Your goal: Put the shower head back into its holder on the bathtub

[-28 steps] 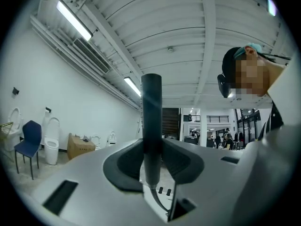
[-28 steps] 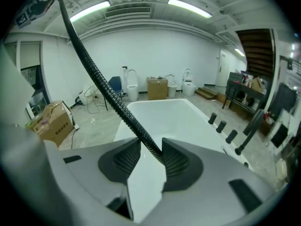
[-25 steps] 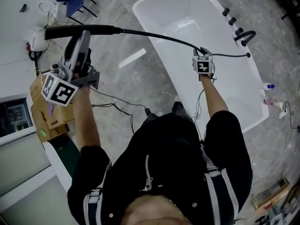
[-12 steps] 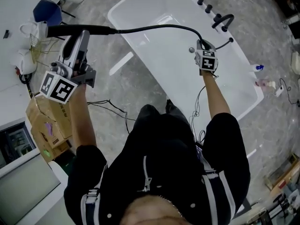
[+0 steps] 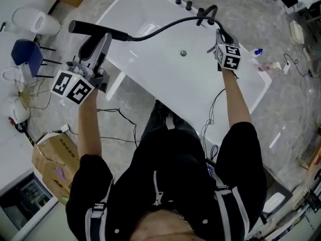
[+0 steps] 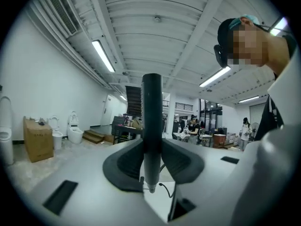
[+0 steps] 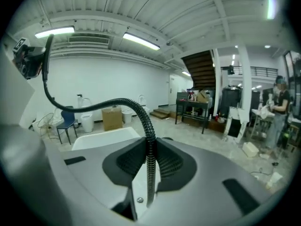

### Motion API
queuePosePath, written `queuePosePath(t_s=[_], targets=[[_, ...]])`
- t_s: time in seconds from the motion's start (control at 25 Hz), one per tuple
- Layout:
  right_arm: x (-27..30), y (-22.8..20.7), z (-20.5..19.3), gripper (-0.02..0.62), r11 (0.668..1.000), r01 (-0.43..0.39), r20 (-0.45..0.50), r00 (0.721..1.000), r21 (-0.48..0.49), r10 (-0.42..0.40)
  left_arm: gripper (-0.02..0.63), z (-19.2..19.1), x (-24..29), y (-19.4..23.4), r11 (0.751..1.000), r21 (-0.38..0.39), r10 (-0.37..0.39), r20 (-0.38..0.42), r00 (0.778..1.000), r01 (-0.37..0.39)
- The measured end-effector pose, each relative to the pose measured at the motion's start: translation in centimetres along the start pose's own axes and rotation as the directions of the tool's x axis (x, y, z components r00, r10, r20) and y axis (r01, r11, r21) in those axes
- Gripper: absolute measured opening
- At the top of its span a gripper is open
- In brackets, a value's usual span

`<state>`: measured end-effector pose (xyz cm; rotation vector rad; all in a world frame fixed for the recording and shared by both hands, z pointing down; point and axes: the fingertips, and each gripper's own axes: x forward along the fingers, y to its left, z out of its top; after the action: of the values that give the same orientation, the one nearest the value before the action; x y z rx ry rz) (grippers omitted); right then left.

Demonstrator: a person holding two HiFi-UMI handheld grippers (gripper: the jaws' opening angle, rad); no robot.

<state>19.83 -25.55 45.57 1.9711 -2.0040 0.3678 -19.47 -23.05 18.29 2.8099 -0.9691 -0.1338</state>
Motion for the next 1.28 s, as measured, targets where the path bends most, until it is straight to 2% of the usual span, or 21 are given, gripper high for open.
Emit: queuePosePath(t_s=[0.16,0.32,0.56,0.76,0.92,1.08,1.28], targets=[[0.2,-3.5,3.4,0.071,0.996,0.092,0.054,0.994,0.004,-0.092,0.132,-3.1,5.2,0.5,0.992,0.007,-0.124,-0.051,0.991,0.125],[0.1,-6.2,5.9,0.071,0.986,0.163,0.093,0.982,0.023,-0.164,0.132,-6.7,10.0,0.5,0.968,-0.008,-0.249,-0.091,0.964,0.25],[0.9,-10.9,10.4,0.071,0.976,0.213,0.157,0.963,0.049,-0.218,0.132,-10.1,15.6,-0.4,0.933,-0.064,-0.359,-0.101,0.928,0.354],[1.2,-12.4,14.2,0.071,0.979,0.205,0.224,0.953,0.024,-0.205,0.132,-11.4,17.7,-1.2,0.919,-0.073,-0.393,-0.098,0.914,0.387],[2.1,-13.7,15.6,0.071,0.98,0.194,0.245,0.949,0.033,-0.197,0.132,-12.8,19.7,-2.0,0.913,-0.079,-0.407,-0.104,0.907,0.401],[3.5,-14.5,14.7,0.071,0.981,0.194,0.231,0.954,0.008,-0.19,0.132,-14.9,21.0,-3.2,0.909,-0.087,-0.415,-0.121,0.902,0.407],[4.9,-14.3,11.4,0.071,0.983,0.18,0.2,0.962,0.031,-0.183,0.132,-17.5,21.7,-3.4,0.911,-0.097,-0.412,-0.154,0.898,0.401]])
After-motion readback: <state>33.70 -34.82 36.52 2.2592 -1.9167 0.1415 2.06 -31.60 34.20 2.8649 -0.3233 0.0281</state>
